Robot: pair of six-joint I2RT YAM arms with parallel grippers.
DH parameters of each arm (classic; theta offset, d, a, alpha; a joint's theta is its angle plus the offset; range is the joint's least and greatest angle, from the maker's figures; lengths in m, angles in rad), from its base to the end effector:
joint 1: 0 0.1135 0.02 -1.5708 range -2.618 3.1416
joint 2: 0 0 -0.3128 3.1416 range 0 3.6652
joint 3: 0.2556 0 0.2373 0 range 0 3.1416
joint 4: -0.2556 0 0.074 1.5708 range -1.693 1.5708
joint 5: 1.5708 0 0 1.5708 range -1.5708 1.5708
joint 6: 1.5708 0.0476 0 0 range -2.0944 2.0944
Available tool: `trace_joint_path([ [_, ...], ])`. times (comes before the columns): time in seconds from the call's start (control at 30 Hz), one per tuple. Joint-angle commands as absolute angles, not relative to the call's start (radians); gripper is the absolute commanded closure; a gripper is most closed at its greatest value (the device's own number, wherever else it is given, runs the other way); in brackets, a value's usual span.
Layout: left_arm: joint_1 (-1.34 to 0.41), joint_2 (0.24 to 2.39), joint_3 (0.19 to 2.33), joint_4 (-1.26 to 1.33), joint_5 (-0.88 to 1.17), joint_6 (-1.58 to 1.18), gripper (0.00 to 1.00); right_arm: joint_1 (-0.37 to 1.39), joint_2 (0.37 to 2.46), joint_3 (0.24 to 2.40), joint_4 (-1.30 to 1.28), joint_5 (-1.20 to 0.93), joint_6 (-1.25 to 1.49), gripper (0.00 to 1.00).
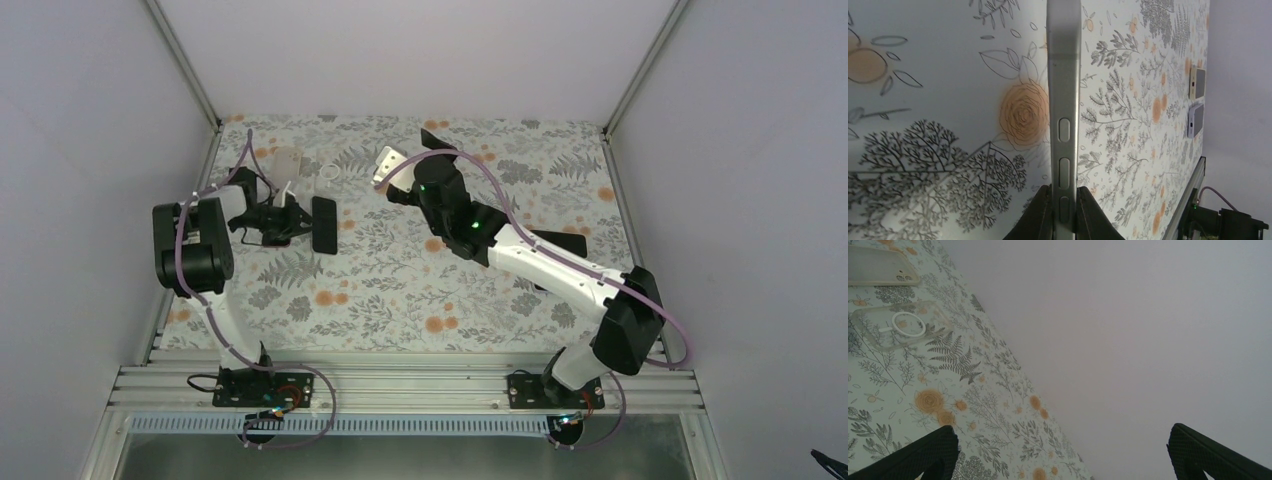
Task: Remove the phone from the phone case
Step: Place the phone at the center of the board.
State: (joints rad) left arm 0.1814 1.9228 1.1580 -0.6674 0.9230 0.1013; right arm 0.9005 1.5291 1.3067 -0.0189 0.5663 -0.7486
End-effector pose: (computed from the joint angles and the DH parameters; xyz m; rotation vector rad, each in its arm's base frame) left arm 0.3504 0.0257 0.1897 -0.0144 2.6057 -1.2568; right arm 0.2405 0.2623 0.4066 -1.0121 1.4783 -0.4029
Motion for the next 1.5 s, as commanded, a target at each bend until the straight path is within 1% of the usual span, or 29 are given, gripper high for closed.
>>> trace_joint_path([
  [0.0, 0.182, 1.959, 1.221, -0.653, 0.944, 0.138, 0.97, 0.890, 1.552, 1.335, -0.020, 0.558, -0.722, 0.01],
  [0.23, 0.183, 2.014, 1.264, -0.667, 0.897, 0.142, 0.95, 0.882, 1.558, 1.338, -0.024, 0.556, -0.713, 0.01],
  [0.57, 0.177, 2.077, 1.291, -0.711, 0.852, 0.177, 0.94, 0.877, 1.571, 1.353, -0.037, 0.546, -0.698, 0.01],
  [0.67, 0.178, 2.089, 1.299, -0.731, 0.852, 0.194, 0.94, 0.876, 1.573, 1.354, -0.040, 0.545, -0.697, 0.01],
  [0.77, 0.178, 2.091, 1.303, -0.756, 0.861, 0.210, 0.97, 0.875, 1.574, 1.356, -0.044, 0.543, -0.696, 0.01],
  [0.93, 0.178, 2.095, 1.326, -0.775, 0.830, 0.214, 0.97, 0.874, 1.578, 1.372, -0.058, 0.533, -0.683, 0.01],
  [1.1, 0.178, 2.115, 1.360, -0.775, 0.786, 0.186, 0.90, 0.875, 1.576, 1.376, -0.067, 0.531, -0.683, 0.01],
  [1.33, 0.179, 2.126, 1.360, -0.754, 0.753, 0.153, 0.85, 0.872, 1.566, 1.368, -0.071, 0.528, -0.682, 0.01],
  [1.4, 0.179, 2.126, 1.367, -0.758, 0.747, 0.153, 0.82, 0.872, 1.566, 1.370, -0.072, 0.525, -0.680, 0.01],
  [1.47, 0.179, 2.125, 1.376, -0.766, 0.743, 0.152, 0.76, 0.871, 1.568, 1.373, -0.076, 0.522, -0.678, 0.01],
])
